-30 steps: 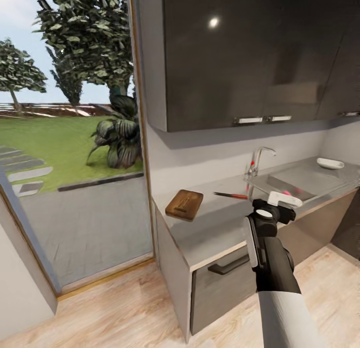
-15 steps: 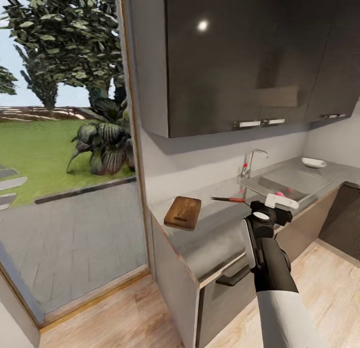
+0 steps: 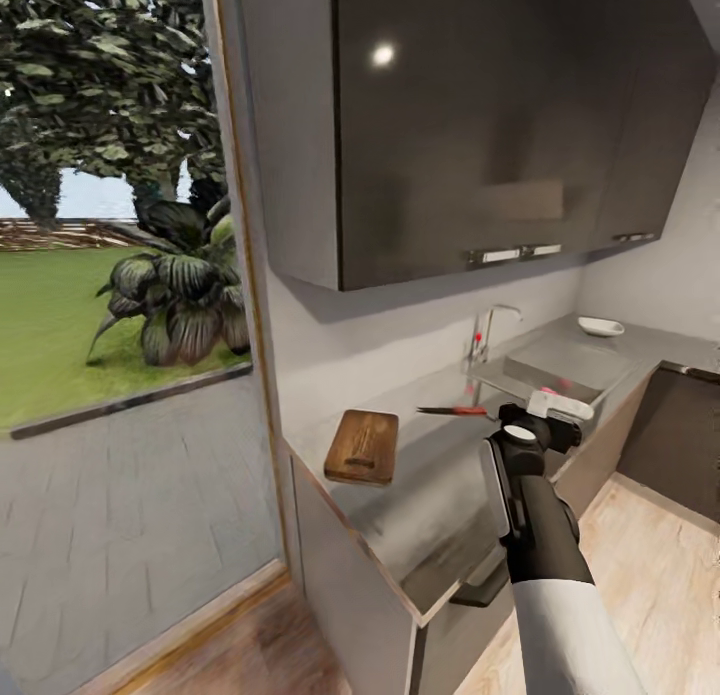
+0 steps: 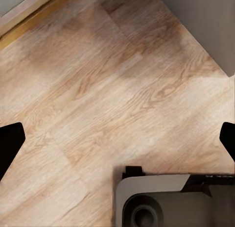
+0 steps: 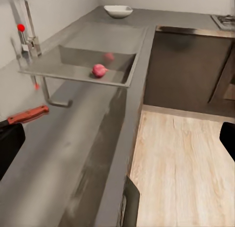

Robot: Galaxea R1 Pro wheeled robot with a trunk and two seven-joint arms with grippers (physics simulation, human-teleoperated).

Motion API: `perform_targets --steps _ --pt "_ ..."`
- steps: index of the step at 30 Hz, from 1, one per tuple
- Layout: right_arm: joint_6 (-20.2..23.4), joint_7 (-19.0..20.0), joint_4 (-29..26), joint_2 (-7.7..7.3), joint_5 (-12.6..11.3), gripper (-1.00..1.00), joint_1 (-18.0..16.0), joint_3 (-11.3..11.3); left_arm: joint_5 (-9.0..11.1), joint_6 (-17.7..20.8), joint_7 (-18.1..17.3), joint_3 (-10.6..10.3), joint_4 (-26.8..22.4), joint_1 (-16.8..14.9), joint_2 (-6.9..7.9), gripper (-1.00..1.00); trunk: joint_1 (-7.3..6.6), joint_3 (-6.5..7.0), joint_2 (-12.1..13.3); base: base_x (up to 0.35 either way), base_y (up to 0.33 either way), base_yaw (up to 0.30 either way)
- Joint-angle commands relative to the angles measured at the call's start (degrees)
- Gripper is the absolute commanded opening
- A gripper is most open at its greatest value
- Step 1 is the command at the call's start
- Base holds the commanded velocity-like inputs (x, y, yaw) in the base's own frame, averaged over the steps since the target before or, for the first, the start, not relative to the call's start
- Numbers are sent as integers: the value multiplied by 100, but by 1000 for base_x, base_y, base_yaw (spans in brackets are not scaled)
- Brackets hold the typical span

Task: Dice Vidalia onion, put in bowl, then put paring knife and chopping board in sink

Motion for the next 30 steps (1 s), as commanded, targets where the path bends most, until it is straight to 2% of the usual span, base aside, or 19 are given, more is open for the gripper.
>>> perform_targets --steps 1,5,11,13,16,18,21,22,25,30 --pt "48 15 30 7 43 100 -3 -5 -2 -12 -3 6 -2 3 0 100 5 7 -2 242 250 -185" --pt "47 15 271 7 -242 100 -3 -2 -2 -12 0 6 0 3 0 100 5 34 -2 208 201 -163" --pt "85 29 686 7 -964 100 -3 53 -2 -12 5 6 1 3 0 100 5 62 -2 59 56 -108" --pt "103 31 743 7 -1058 100 -3 131 -2 -12 5 6 1 3 0 100 5 65 -2 9 8 -33" --pt "154 36 794 7 -1273 100 -3 392 -2 -12 5 6 1 3 0 100 5 68 -2 4 3 -14" --pt "308 34 810 7 -1655 100 -3 706 -2 -12 5 6 1 3 0 100 5 68 -2 1 1 -5" --pt "617 20 803 7 -2447 100 -3 1209 -2 -12 5 6 -4 3 0 100 5 69 -2 0 0 -1" --pt "649 15 794 7 -2578 100 -3 1274 -2 -12 5 6 -5 3 0 100 5 69 -2 0 0 0" --pt "683 9 783 7 -2730 100 -3 1351 -2 -12 5 6 -7 3 0 100 5 69 -2 0 48 0" --pt "682 7 773 7 -2786 100 -3 1375 -2 -12 5 6 -6 3 0 100 5 69 -2 0 226 0"
